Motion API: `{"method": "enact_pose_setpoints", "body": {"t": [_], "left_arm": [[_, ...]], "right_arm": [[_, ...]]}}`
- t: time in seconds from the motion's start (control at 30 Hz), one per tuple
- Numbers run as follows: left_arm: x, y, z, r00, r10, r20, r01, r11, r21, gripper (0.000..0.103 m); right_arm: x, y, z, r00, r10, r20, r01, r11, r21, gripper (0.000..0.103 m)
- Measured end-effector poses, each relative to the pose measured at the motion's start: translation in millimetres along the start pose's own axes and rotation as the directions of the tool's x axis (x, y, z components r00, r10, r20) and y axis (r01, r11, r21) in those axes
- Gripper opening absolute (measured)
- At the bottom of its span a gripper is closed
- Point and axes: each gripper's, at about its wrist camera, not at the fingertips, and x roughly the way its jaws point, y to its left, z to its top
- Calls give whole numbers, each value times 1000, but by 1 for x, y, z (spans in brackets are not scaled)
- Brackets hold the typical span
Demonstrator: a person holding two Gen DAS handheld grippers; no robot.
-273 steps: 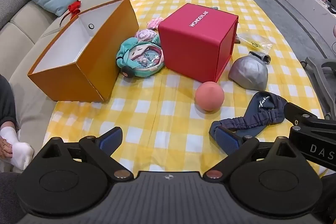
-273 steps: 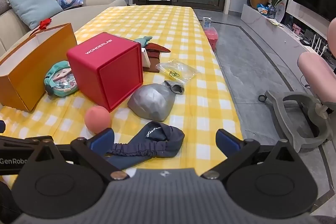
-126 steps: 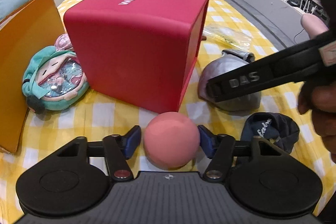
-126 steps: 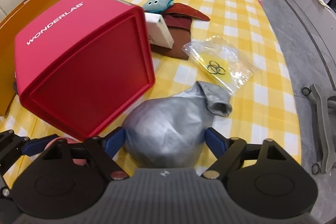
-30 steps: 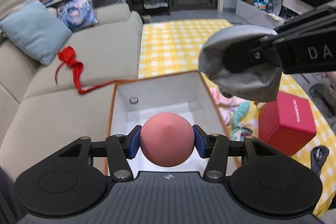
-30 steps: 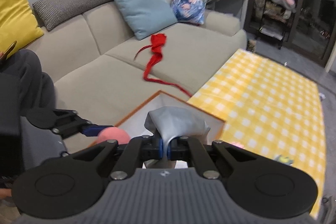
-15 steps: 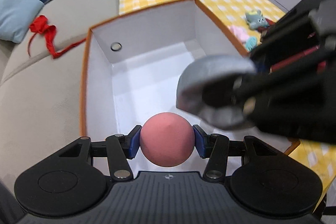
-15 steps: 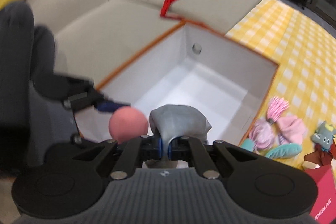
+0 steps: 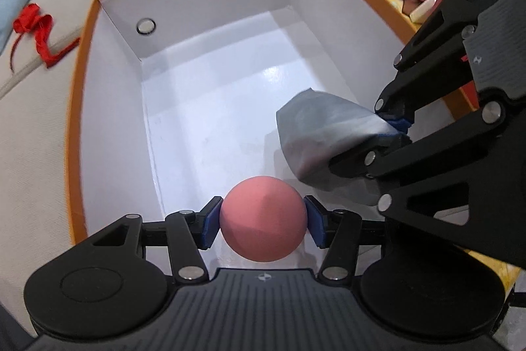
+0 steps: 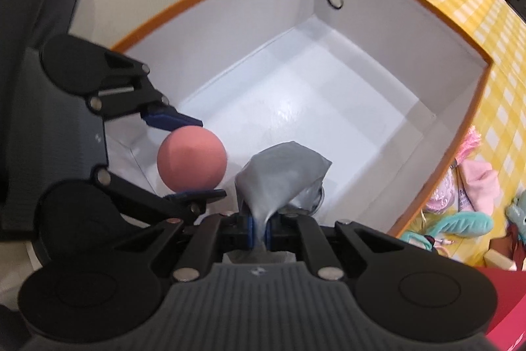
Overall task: Organize soft objects
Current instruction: 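Open both tools to drop the ball and pouch into the orange box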
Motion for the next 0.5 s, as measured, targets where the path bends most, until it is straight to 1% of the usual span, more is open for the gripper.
{"method": "enact_pose_setpoints", "body": {"t": [0.17, 0.2, 0.23, 0.3, 0.37, 0.4, 0.5], "left_arm": [[6, 2, 0, 1000, 6, -26, -6, 1000, -7, 66], [7, 4, 0, 1000, 11, -25, -11, 1000, -7, 69], [7, 4, 0, 1000, 20, -22, -20, 1000, -6, 72], [5, 6, 0, 999, 40, -15, -40, 999, -3, 76], [3, 7, 0, 998, 56, -15, -56, 998, -3, 77], [2, 7, -1, 998, 59, -16, -59, 998, -2, 77], [-4, 12, -1, 998, 63, -18, -63, 998, -9, 77]], "right_arm": [[10, 2, 5, 998, -8, -56, 5, 998, -63, 4], [11, 2, 6, 998, -5, -66, 0, 998, -69, 5], [12, 1, 6, 997, -4, -76, -2, 997, -79, 9], [11, 2, 8, 997, -19, -72, 12, 995, -97, 14], [6, 4, 8, 998, -36, -43, 31, 992, -119, 25], [3, 4, 9, 999, -45, -29, 41, 992, -122, 28], [-7, 3, 11, 999, -34, 1, 34, 993, -116, 43]]}}
